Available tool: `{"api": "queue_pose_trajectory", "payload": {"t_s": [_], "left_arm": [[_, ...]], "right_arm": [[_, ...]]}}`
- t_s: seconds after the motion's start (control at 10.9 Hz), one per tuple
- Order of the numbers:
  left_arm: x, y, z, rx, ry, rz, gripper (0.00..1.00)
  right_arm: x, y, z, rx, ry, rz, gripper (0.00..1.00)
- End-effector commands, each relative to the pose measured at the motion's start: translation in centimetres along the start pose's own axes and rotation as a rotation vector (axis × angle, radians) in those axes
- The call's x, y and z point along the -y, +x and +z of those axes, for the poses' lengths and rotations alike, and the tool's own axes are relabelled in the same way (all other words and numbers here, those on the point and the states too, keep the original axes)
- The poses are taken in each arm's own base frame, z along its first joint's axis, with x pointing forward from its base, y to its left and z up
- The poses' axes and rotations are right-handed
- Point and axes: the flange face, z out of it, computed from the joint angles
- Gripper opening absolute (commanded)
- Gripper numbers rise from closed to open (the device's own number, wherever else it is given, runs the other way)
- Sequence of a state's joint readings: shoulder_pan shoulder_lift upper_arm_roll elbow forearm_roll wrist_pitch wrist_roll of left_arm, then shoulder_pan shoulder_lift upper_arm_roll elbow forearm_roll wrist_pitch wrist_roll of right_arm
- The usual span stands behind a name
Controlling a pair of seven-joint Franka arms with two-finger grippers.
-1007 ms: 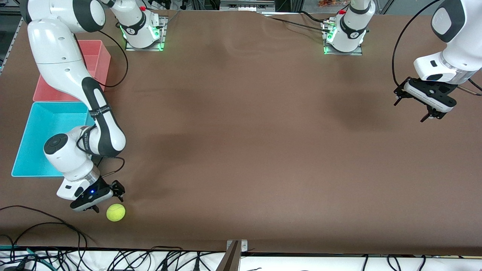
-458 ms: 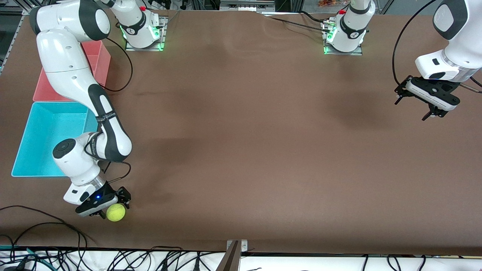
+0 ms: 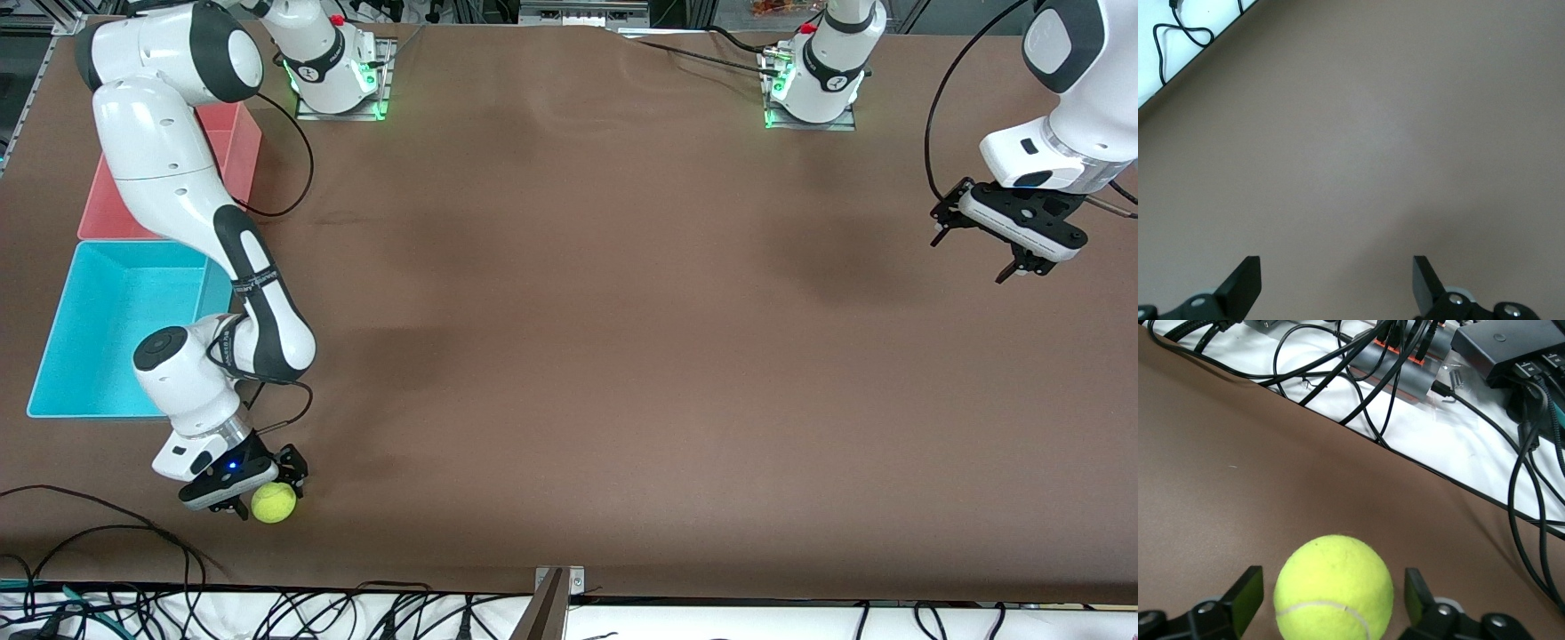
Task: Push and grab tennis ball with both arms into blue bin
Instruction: 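Close the right gripper around the tennis ball and lift it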
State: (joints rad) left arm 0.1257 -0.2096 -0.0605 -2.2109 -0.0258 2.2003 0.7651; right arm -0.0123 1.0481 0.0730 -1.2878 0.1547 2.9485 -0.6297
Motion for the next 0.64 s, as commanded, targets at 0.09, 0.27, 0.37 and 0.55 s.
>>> {"api": "queue_pose_trajectory", "payload": {"t_s": [0.09, 0.27, 0.37, 0.55], "left_arm": [[-0.6, 1.4, -3.1, 0.007, -0.039, -0.07, 1.0], [-0.5, 1.5, -3.8, 0.014, -0.045, -0.072, 1.0], [-0.5, 1.7, -4.4, 0.02, -0.05, -0.097, 1.0], [-0.9, 2.3, -6.0, 0.039, -0.065, -0.155, 1.0]], "right_arm": [[-0.3, 0.4, 0.3, -0.032, -0.007, -0.003, 0.32], [-0.5, 1.1, -0.4, -0.034, -0.002, 0.01, 0.17], [-0.3, 1.4, -0.6, -0.009, 0.021, 0.015, 0.15], [-0.3, 2.7, -2.0, 0.061, 0.079, 0.052, 0.15]]}}
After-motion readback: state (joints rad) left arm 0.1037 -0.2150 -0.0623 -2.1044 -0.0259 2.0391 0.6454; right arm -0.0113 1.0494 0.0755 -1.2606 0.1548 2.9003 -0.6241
